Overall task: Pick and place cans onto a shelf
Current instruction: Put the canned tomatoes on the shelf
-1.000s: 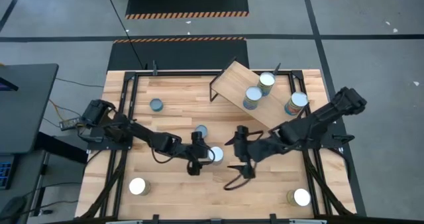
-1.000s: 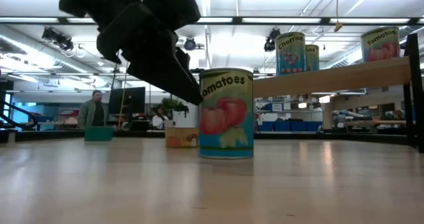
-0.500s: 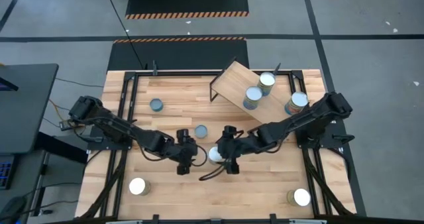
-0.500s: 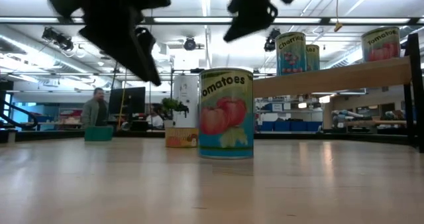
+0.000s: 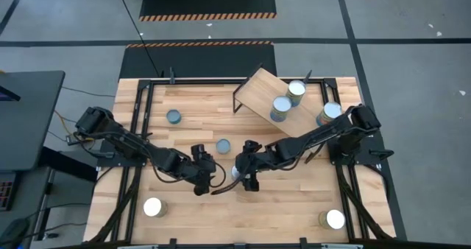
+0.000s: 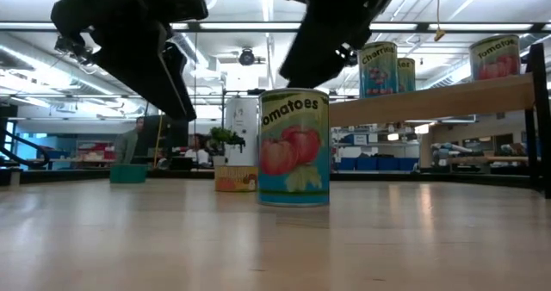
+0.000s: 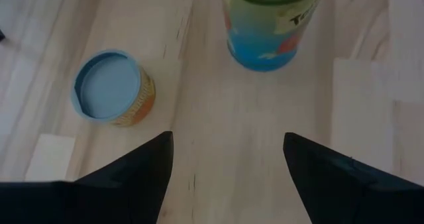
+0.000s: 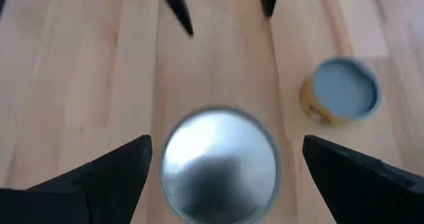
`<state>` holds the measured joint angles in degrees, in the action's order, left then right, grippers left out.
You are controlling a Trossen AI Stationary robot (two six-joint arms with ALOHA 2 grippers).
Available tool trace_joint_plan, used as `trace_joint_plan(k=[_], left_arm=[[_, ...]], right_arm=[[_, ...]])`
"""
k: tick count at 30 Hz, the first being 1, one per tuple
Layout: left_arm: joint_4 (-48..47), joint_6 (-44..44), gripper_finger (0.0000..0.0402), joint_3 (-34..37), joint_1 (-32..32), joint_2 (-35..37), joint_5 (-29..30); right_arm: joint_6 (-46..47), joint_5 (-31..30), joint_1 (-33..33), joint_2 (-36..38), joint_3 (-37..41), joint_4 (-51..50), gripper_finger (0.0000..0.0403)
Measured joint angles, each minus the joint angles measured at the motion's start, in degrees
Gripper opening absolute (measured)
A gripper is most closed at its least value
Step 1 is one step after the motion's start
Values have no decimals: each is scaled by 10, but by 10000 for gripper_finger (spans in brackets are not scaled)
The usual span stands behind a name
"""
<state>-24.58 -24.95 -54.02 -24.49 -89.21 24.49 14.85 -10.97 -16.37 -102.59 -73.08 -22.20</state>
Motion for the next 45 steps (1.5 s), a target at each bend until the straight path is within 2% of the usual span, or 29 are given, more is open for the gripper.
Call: trace_joint_plan(k=[13, 26, 38, 45], left_arm=[[8, 0, 291, 2, -1, 0, 10], [7, -14, 291, 2, -1, 0, 12], [8, -17, 291, 2, -1, 0, 12], [8, -22, 291, 2, -1, 0, 12]], right_arm=[[1, 55, 9, -11, 0, 12, 400], [2, 75, 12, -33, 0, 16, 398], [1, 59, 12, -33, 0, 14, 329], [38, 65, 1, -20, -2, -11, 332]])
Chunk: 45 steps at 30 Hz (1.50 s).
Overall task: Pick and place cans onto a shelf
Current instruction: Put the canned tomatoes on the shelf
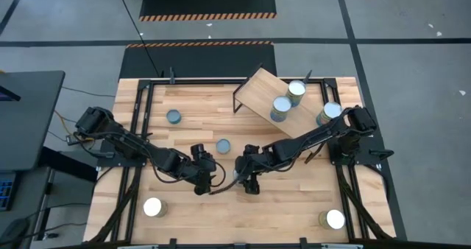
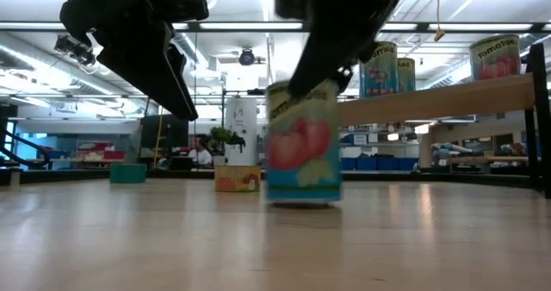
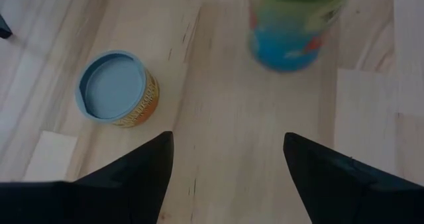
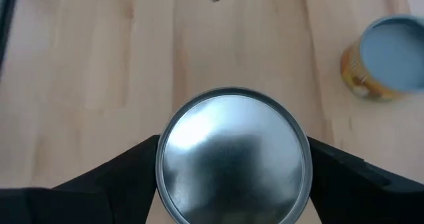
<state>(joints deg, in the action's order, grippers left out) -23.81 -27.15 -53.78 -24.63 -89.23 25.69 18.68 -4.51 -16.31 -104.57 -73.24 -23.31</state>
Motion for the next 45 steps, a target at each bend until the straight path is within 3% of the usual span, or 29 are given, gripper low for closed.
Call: trace_joint_plan(k=[11, 18, 31, 45], left_arm=[[0, -5, 291, 0, 1, 0, 17], [0, -7, 291, 0, 1, 0, 43], [14, -8, 291, 0, 15, 0, 61], [26, -7, 291, 0, 21, 0, 61]], right_arm=[[85, -41, -63, 74, -130, -310, 333], [140, -63, -107, 155, -162, -402, 329], [392, -253, -156, 297, -162, -672, 332], [454, -274, -154, 421, -20, -667, 335]])
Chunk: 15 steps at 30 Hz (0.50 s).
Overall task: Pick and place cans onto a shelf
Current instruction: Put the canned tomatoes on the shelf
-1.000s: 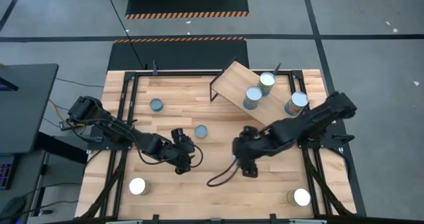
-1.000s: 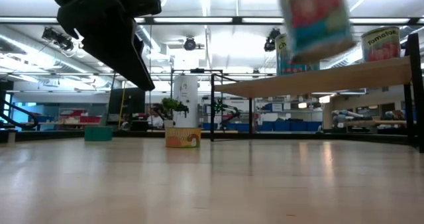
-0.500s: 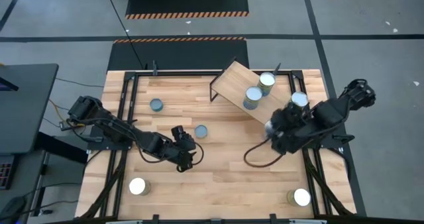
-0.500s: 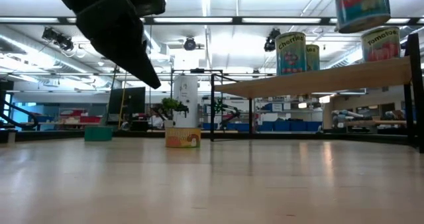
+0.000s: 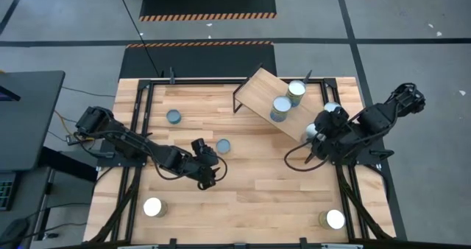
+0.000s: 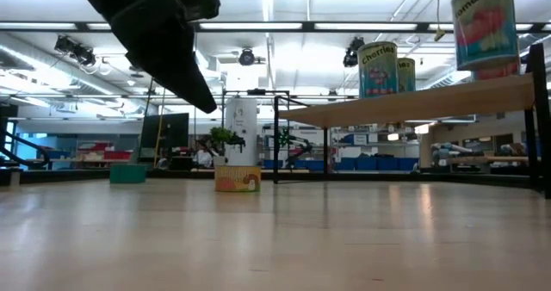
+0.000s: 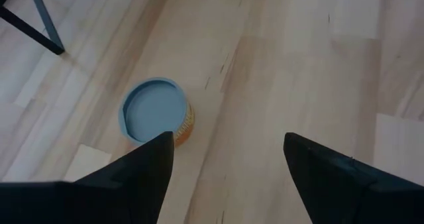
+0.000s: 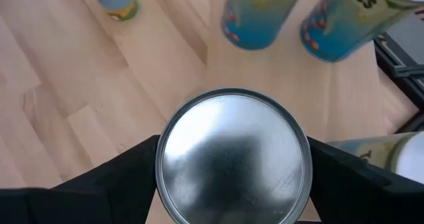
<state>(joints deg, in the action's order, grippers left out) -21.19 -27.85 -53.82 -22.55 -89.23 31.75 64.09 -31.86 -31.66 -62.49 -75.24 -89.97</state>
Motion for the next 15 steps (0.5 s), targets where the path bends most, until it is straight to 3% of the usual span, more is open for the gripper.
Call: trace_joint_plan(k=[15], left_arm=[[2, 0, 291, 0, 0, 0, 0]], right_arm=[[5, 10, 2, 68, 79, 0, 349]])
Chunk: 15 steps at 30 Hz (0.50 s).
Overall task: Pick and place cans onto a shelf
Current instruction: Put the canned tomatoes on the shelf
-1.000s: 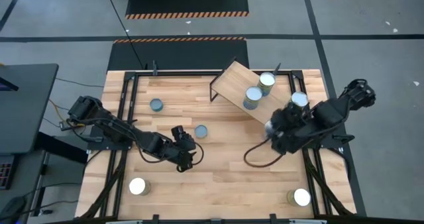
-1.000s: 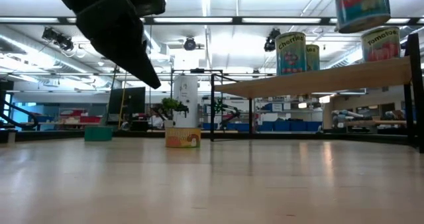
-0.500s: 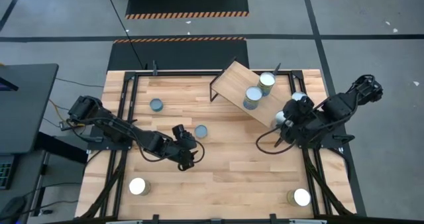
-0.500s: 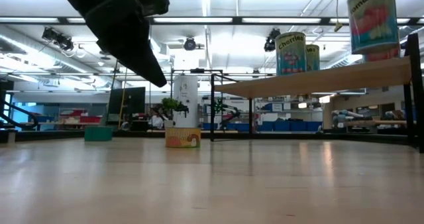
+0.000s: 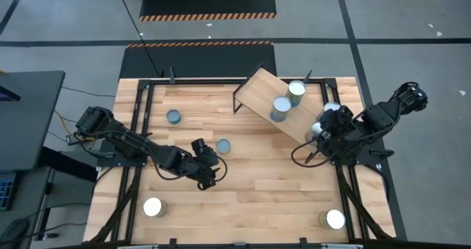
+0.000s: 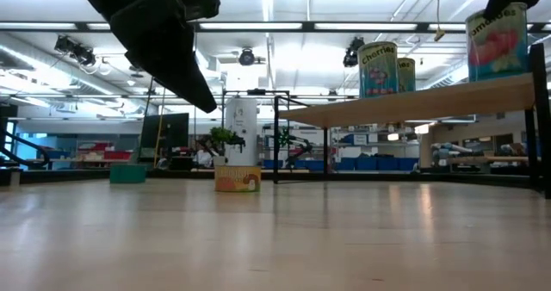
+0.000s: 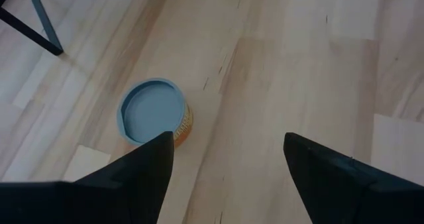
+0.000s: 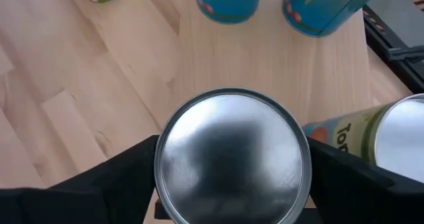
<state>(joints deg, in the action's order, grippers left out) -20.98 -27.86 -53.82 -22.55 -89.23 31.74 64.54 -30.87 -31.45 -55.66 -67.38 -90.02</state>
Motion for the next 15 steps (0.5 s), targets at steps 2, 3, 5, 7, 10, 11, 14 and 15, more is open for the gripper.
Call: trace_joint_plan(k=[2, 3, 5, 7, 10, 11, 14, 15], left_arm=[[1, 0, 291, 0, 0, 0, 0], [1, 0, 291, 0, 0, 0, 0], [1, 0, 291, 0, 0, 0, 0], [1, 0, 291, 0, 0, 0, 0], [1, 0, 291, 0, 0, 0, 0], [1, 0, 291, 0, 0, 0, 0], [1, 3, 291, 0, 0, 0, 0], [1, 4, 291, 0, 0, 0, 0]], right_arm=[[-4, 1, 5, 0, 0, 1, 353], [-6, 1, 8, 0, 0, 0, 356], [-16, 1, 14, 0, 0, 0, 361], [-27, 4, 21, 0, 0, 0, 366], [-38, 10, 30, 0, 0, 0, 372], [-43, 10, 33, 0, 0, 0, 374], [-59, 17, 43, -1, -3, 0, 378], [-65, 21, 47, -1, -9, 0, 378]])
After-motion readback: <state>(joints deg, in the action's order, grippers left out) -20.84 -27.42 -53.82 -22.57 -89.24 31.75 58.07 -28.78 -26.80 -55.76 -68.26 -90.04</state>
